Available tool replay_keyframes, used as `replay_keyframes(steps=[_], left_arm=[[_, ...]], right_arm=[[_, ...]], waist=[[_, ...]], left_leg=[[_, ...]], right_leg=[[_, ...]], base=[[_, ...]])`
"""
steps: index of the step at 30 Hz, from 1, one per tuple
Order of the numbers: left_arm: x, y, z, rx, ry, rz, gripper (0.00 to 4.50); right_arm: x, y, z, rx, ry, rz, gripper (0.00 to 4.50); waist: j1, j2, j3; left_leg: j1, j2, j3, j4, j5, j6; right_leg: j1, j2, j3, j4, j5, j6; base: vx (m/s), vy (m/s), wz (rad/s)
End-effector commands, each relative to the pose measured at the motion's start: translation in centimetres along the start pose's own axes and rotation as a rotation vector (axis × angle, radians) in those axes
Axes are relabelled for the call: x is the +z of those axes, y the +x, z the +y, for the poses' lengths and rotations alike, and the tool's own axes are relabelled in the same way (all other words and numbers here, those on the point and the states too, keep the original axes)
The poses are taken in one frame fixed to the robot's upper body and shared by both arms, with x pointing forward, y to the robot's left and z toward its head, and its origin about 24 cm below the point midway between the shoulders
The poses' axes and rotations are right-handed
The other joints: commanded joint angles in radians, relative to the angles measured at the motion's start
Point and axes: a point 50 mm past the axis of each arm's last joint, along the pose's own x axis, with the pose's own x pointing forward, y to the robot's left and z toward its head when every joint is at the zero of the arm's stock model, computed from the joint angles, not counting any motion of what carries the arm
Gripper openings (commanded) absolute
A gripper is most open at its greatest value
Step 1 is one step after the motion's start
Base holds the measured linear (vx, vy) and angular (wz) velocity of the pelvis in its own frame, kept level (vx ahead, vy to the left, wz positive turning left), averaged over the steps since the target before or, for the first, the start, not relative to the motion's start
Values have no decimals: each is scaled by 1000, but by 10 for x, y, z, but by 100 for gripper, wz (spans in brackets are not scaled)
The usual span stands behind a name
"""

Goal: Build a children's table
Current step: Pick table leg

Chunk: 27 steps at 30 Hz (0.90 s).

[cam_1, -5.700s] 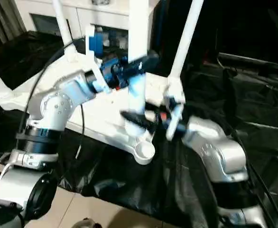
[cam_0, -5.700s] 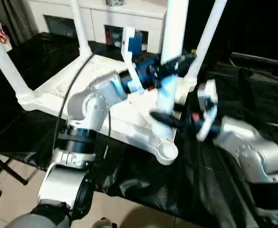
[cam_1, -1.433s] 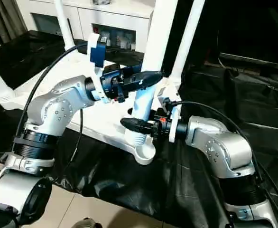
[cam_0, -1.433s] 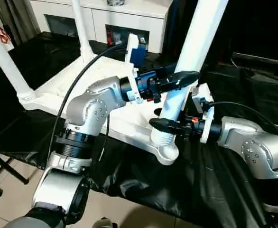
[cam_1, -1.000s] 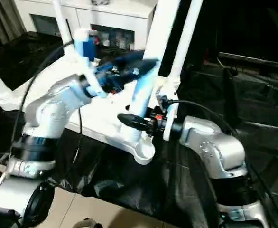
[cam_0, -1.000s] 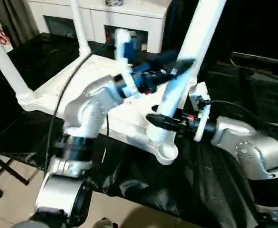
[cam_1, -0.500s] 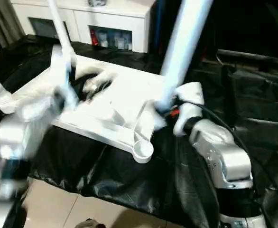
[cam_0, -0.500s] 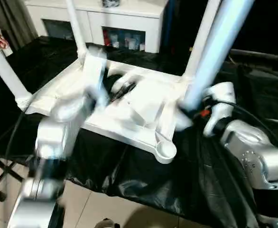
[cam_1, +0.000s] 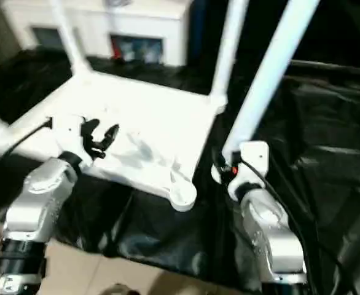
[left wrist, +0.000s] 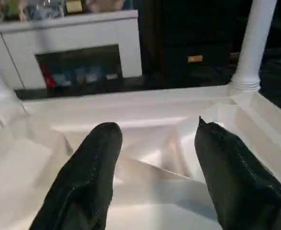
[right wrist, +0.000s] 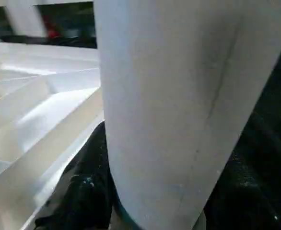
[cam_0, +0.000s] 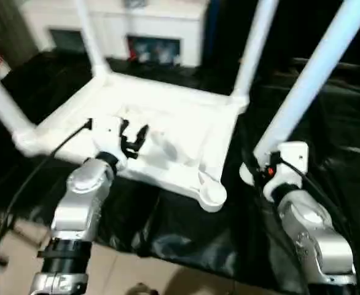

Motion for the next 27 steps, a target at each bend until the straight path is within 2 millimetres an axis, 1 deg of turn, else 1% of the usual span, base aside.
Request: replay_keyframes(steps=[1,2,3,4,5,6,7,8,9,10,11,12,13,14,15,16,17,18,19,20,21,22,23,24,25,26,27], left_arm=[[1,1,10,45,53,21,286],[1,0,10,44,82,26,286],[1,0,9,35,100,23,286],[0,-1,9,29,110,19,286],[-1,-2,9,33,98,21,286],[-3,-3,8,41,58,16,286],[-3,-4,6,42,32,9,286],[-3,-4,6,42,32,9,286],[-4,-4,5,43,9,3,286],[-5,-2,-1,30,-1,10,286],[-5,-2,-1,30,-1,10,286],[-8,2,-11,-9,5,32,286],[-8,2,-11,-9,5,32,286],[-11,5,-22,-100,34,61,286],[-13,5,-26,-153,46,70,286],[-14,5,-29,-206,44,74,286],[-15,6,-30,-235,58,77,286],[-16,6,-30,-249,65,77,286],[-15,7,-28,-234,35,76,286],[-14,9,-27,-214,2,79,286],[-12,10,-26,-192,-14,64,286],[-12,10,-26,-190,-15,63,286],[-10,10,-26,-172,-31,50,286],[-10,10,-28,-157,-26,39,286],[-10,10,-34,-192,-34,27,286],[-9,7,-43,-283,-45,-5,286],[-7,5,-47,-349,-76,-25,286]], right_arm=[[2,2,8,29,-5,-18,190],[2,2,9,32,-6,-18,190],[2,2,9,33,-7,-17,190],[2,3,9,34,-8,-17,190],[3,3,10,40,-7,-19,190],[7,4,10,61,-34,-32,190],[8,5,9,70,-45,-34,190],[8,5,9,70,-45,-34,190],[9,6,9,77,-55,-34,190],[11,8,6,88,-68,-35,190],[11,8,6,88,-68,-35,190],[15,12,-1,114,-90,-34,190],[15,12,-1,114,-90,-34,190],[17,14,-7,142,-97,-25,190],[17,15,-9,158,-99,-15,190],[17,16,-9,178,-108,-10,190],[18,16,-10,202,-113,-7,190],[18,16,-10,218,-117,-6,190],[21,16,-10,236,-127,-12,190],[23,16,-11,247,-135,-19,190],[25,16,-12,246,-148,-26,190],[25,16,-12,244,-150,-27,190],[27,16,-14,225,-165,-37,190],[26,16,-17,195,-165,-35,190],[25,15,-20,173,-162,-37,190],[24,14,-21,172,-144,-47,190],[24,13,-20,182,-127,-58,190]], waist=[[-5,18,-73],[-68,39,-71],[-84,24,-74],[-64,40,-66],[-75,36,-73],[-92,13,-78],[-84,26,-82],[-113,15,-87],[-112,15,-86],[-109,-9,-74],[-96,-12,-69],[-92,-33,-62],[-85,-34,-59],[-79,-36,-39],[-83,-37,-35],[-94,-28,-33],[-99,-20,-34],[-109,-17,-34],[-109,-17,-34],[-107,-22,-36],[-107,-26,-35],[-104,-28,-37],[-100,-19,-38],[-100,-24,-40],[-100,-29,-42],[-94,-37,-46],[-94,-41,-49]], left_leg=[[56,18,-11,-147,51,51],[108,102,-15,-185,111,172],[71,130,-14,-200,114,137],[39,172,35,-223,79,-64],[60,200,31,-227,86,-146],[62,192,-51,-219,205,-182],[83,198,-49,-225,218,-215],[99,208,-71,-196,324,-145],[87,204,-66,-184,358,-96],[42,164,-20,-164,301,-32],[7,96,30,-144,121,2],[0,93,30,-139,35,22],[-2,98,23,-126,-17,43],[6,114,13,-135,-96,71],[14,122,14,-151,-148,67],[27,141,7,-180,-270,38],[30,148,1,-190,-319,13],[31,149,-2,-207,-409,-52],[31,149,-2,-207,-409,-52],[30,143,7,-202,-382,-70],[29,143,11,-199,-365,-62],[26,141,17,-190,-315,-42],[23,141,16,-188,-291,-35],[19,142,19,-188,-248,-16],[20,145,23,-189,-207,-1],[19,144,28,-184,-160,25],[20,144,33,-181,-134,33]], right_leg=[[32,13,30,-79,-210,-110],[-92,19,-154,94,-235,-89],[-60,-17,-193,112,-196,-107],[-57,-44,-235,94,-113,-117],[-55,-55,-247,95,-72,-125],[-13,-80,-253,79,-3,-113],[-28,-88,-260,78,-16,-134],[-11,-119,-244,68,11,-158],[0,-133,-235,57,36,-165],[32,-168,-209,8,117,-202],[57,-216,-190,-23,147,-265],[70,-238,-180,-39,96,-273],[79,-263,-170,-54,4,-278],[65,-244,-185,-85,-344,-274],[55,-220,-196,-87,-436,-264],[41,-189,-214,-80,-491,-242],[39,-185,-216,-72,-467,-236],[45,-191,-221,-60,-361,-245],[45,-191,-221,-60,-361,-245],[46,-208,-213,-56,-277,-272],[47,-213,-210,-59,-275,-279],[50,-223,-205,-64,-276,-290],[52,-226,-204,-62,-268,-295],[55,-221,-206,-61,-236,-300],[55,-215,-209,-56,-184,-306],[57,-220,-208,-50,-138,-318],[57,-218,-209,-46,-109,-325]], base=[[-44,302,-52],[-44,302,-52],[-57,307,-51],[-79,277,-44],[-79,277,-44],[-75,205,-27],[-65,151,-13],[-65,151,-13],[-73,95,-5],[-92,34,-5],[-92,34,-5],[-105,-13,-4],[-114,-18,-8],[-114,-18,-8],[-105,6,-6],[-82,20,-6],[-82,20,-6],[-55,27,-10],[0,0,0],[0,0,0],[0,0,0],[0,0,0],[0,0,0],[0,0,0],[0,0,0],[0,0,0],[0,0,0]])
